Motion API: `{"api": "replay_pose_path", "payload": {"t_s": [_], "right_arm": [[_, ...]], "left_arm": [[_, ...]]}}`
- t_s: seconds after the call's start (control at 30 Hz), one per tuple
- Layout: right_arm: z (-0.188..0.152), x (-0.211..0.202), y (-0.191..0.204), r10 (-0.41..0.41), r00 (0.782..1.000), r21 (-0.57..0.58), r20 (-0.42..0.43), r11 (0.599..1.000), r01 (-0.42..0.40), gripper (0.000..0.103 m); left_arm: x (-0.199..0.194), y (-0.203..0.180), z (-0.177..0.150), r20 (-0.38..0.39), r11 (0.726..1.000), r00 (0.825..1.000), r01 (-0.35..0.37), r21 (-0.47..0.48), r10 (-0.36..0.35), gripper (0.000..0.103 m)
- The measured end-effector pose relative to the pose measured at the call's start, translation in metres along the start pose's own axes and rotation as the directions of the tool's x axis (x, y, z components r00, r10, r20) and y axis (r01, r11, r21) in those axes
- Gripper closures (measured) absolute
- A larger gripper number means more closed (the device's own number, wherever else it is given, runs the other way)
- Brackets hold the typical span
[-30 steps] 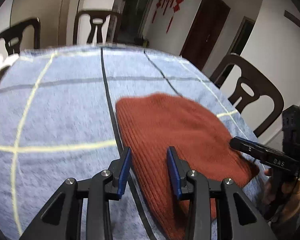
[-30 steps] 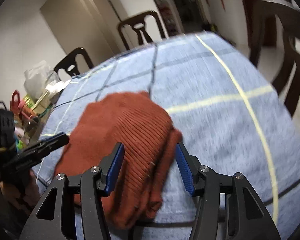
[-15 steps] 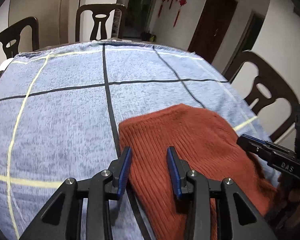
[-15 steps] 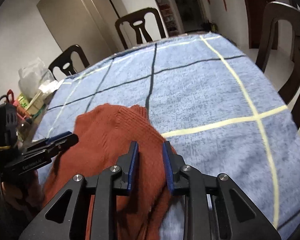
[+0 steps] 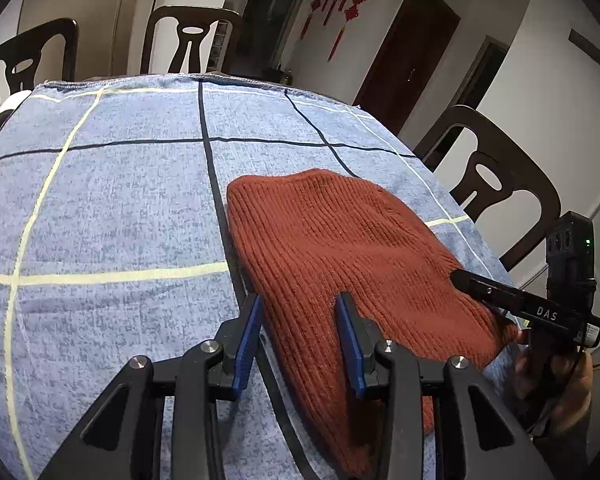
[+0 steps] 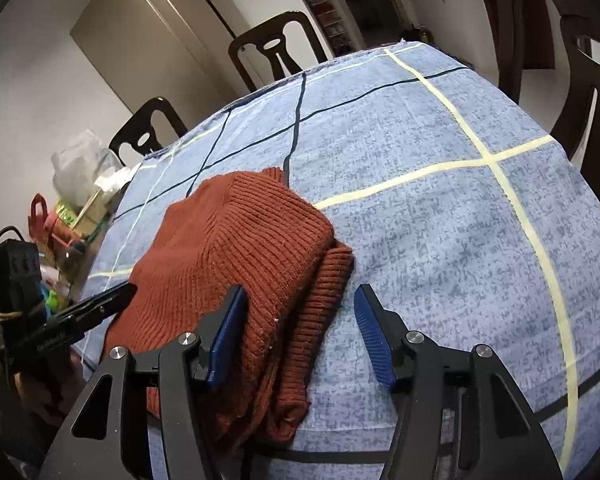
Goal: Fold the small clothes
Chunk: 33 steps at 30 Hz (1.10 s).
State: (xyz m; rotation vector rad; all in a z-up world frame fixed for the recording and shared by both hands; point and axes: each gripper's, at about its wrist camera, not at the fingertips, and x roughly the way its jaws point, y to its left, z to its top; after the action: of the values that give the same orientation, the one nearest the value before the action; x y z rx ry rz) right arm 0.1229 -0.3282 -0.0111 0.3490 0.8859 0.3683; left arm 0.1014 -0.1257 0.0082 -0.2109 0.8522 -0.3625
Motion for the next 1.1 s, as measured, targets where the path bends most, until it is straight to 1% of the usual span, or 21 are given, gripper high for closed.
{"api": "replay_pose_path", "payload": {"t_s": [0.07, 0.23, 0.33, 0.47, 0.53, 0.73, 0.9, 0.97, 1.03, 1.1], "right_arm": [[0.001, 0.002, -0.002, 0.036, 0.999, 0.022, -0.007, 0.999, -0.035, 0.047], [0.001, 0.003, 0.003, 0.079, 0.997, 0.018, -0.025, 0.997, -0.079, 0.047], [-0.002, 0.003, 0.001, 0.115, 0.993, 0.034, -0.038, 0.993, -0.113, 0.047], [0.001, 0.007, 0.0, 0.123, 0.992, 0.047, -0.033, 0.991, -0.121, 0.049], [0.003, 0.008, 0.001, 0.121, 0.992, 0.05, -0.036, 0.992, -0.119, 0.054], [0.002, 0.007, 0.005, 0.13, 0.991, 0.038, -0.031, 0.991, -0.129, 0.068], [0.002, 0.005, 0.008, 0.113, 0.993, 0.012, -0.031, 0.994, -0.112, 0.073], [0.002, 0.005, 0.01, 0.103, 0.994, 0.007, -0.027, 0.995, -0.103, 0.074], [0.003, 0.004, 0.012, 0.093, 0.995, 0.003, -0.021, 0.996, -0.093, 0.079], [0.003, 0.001, 0.015, 0.08, 0.997, -0.003, -0.013, 0.997, -0.08, 0.08]], "left_arm": [[0.003, 0.0, 0.001, 0.0, 1.0, 1.0, 0.004, -0.009, -0.004, 0.061], [0.005, -0.002, 0.0, 0.006, 1.0, 1.0, 0.003, -0.008, -0.003, 0.061], [0.003, 0.001, -0.004, 0.008, 0.999, 1.0, 0.015, -0.031, -0.014, 0.061], [0.005, 0.004, -0.005, 0.006, 0.998, 1.0, 0.026, -0.049, -0.026, 0.06], [0.008, 0.002, -0.001, -0.007, 0.999, 1.0, 0.019, -0.049, -0.019, 0.058], [0.01, -0.002, -0.001, -0.01, 0.999, 1.0, -0.01, -0.042, 0.009, 0.057], [0.011, -0.003, -0.001, -0.014, 0.999, 1.0, -0.015, -0.047, 0.015, 0.057], [0.011, -0.006, -0.001, -0.012, 0.999, 1.0, -0.025, -0.034, 0.025, 0.057], [0.011, -0.009, 0.0, -0.009, 0.999, 0.999, -0.033, -0.022, 0.033, 0.06], [0.01, -0.011, 0.0, -0.005, 0.999, 0.999, -0.039, -0.011, 0.039, 0.064]]}}
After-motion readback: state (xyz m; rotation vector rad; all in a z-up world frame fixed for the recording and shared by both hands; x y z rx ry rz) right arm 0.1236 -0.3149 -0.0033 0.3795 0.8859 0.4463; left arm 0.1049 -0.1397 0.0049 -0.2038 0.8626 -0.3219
